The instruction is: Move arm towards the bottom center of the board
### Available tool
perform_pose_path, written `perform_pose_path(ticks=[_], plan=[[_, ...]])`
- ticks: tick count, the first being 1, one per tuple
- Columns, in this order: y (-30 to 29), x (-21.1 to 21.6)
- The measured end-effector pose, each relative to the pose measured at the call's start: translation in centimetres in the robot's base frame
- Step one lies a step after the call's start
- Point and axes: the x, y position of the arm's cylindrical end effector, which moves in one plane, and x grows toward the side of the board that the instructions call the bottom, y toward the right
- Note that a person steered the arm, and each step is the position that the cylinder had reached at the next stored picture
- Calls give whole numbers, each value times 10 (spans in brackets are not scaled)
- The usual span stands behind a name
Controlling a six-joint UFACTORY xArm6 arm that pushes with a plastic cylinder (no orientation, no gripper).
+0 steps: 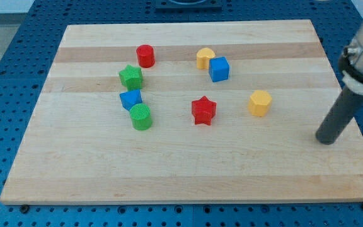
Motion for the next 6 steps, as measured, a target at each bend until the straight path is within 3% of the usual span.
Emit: perform_pose_path(ticks=[2, 6], plan=[[-31, 38], [-70, 42]])
